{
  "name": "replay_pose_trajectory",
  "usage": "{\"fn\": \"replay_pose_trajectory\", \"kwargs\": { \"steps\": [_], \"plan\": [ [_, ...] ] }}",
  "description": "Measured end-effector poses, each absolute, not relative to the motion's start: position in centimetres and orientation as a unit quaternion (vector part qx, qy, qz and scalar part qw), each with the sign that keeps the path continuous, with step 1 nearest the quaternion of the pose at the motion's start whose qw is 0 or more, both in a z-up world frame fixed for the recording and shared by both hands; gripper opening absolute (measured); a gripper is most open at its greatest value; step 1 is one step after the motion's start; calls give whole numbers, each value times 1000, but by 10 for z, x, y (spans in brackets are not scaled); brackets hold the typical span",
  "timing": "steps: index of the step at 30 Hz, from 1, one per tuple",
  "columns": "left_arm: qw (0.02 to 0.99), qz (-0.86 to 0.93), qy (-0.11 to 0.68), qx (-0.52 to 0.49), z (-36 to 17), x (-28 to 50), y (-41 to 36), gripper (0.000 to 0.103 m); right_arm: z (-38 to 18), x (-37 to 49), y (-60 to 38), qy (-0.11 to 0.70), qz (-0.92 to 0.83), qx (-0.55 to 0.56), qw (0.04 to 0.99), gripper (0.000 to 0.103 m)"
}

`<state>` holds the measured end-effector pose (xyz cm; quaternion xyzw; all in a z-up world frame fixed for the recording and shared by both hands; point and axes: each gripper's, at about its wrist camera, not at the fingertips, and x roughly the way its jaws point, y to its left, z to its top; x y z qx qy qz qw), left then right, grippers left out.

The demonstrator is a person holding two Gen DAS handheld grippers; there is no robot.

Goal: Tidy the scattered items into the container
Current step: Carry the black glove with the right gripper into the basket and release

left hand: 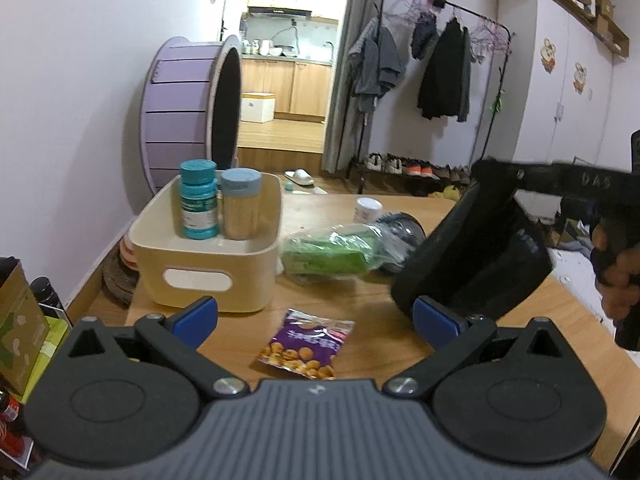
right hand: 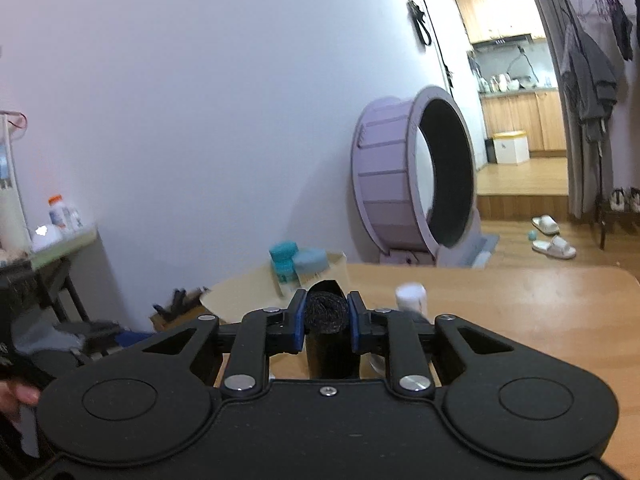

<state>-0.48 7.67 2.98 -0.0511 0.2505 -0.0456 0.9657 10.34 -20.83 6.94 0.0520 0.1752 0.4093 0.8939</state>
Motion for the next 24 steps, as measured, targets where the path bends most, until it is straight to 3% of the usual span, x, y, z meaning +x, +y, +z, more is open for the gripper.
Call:
{"fn": "replay_pose_trajectory", "kwargs": {
  "steps": [16,21,24],
  "plan": [
    [970,-7,229,-83,40,-10,109,103,130,153,-83,145,487,17,861,20],
    [969,0,229,-89,41,-10,114,103,123,175,-38,166,514,23,841,21],
    [969,-1,231,-89,41,-10,114,103,96,187,-18,208,478,-25,853,32]
  ]
}}
